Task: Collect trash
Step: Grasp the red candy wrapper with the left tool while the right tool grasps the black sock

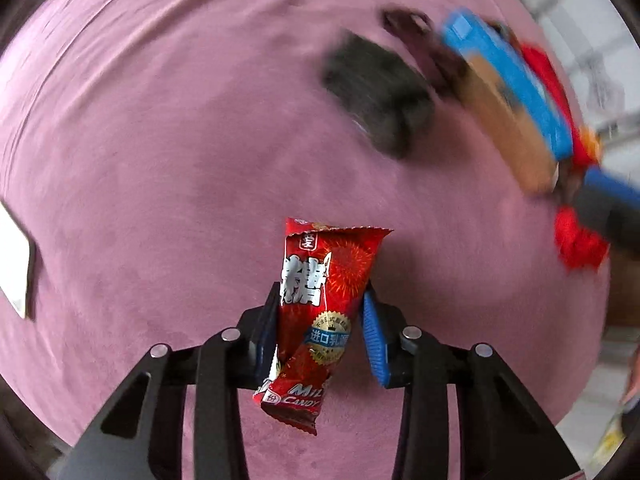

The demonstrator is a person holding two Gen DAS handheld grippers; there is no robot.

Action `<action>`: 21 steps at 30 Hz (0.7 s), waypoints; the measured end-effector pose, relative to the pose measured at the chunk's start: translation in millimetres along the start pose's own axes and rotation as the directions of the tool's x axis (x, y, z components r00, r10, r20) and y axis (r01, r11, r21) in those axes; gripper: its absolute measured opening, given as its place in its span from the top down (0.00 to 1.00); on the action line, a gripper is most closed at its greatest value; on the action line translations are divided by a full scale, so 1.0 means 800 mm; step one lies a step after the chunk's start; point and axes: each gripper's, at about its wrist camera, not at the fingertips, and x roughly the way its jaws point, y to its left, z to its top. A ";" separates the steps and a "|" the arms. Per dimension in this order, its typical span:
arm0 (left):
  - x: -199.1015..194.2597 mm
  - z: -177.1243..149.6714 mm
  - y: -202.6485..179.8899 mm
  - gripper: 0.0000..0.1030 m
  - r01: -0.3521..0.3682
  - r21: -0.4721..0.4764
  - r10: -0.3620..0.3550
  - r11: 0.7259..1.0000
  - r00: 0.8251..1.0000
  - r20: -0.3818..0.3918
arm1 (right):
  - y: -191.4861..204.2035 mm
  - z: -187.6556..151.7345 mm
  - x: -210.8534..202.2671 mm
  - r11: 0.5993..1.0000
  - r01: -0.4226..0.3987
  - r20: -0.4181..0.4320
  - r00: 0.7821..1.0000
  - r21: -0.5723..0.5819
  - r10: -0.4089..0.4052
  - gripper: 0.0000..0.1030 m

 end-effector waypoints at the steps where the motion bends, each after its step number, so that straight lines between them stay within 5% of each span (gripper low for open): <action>1: -0.005 0.007 0.016 0.63 0.020 -0.063 -0.019 0.998 1.000 0.013 | 0.006 0.008 0.005 1.000 -0.006 -0.001 1.000 -0.014 0.006 0.08; 7: -0.021 0.033 0.067 0.63 0.048 -0.199 -0.035 0.979 0.997 0.067 | 0.033 0.051 0.038 0.998 -0.022 -0.013 1.000 -0.052 0.021 0.09; 13: -0.028 0.014 0.063 0.63 0.047 -0.228 -0.029 0.973 0.996 0.080 | 0.044 0.085 0.079 0.997 -0.079 -0.066 0.995 -0.009 0.078 0.14; 19: -0.023 0.020 0.060 0.63 0.044 -0.251 -0.027 0.967 0.997 0.072 | 0.039 0.087 0.109 0.992 -0.111 -0.150 0.982 0.052 0.117 0.50; 21: -0.027 0.017 0.063 0.63 0.046 -0.251 -0.029 0.967 0.997 0.071 | 0.034 0.083 0.103 0.989 -0.128 -0.146 0.980 0.076 0.138 0.51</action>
